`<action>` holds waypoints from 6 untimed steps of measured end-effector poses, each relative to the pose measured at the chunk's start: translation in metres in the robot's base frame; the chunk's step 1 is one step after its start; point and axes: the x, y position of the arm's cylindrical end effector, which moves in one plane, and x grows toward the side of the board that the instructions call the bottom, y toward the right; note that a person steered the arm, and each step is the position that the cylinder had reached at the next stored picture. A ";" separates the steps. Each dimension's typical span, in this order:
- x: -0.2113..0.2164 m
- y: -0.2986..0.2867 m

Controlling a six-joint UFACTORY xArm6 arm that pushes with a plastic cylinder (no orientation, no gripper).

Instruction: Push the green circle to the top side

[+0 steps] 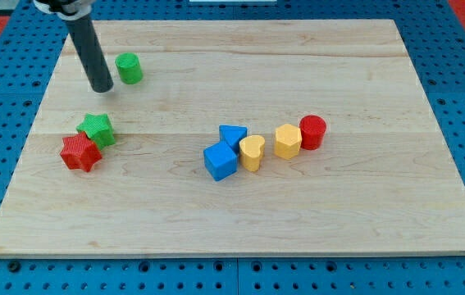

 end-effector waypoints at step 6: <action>-0.073 0.055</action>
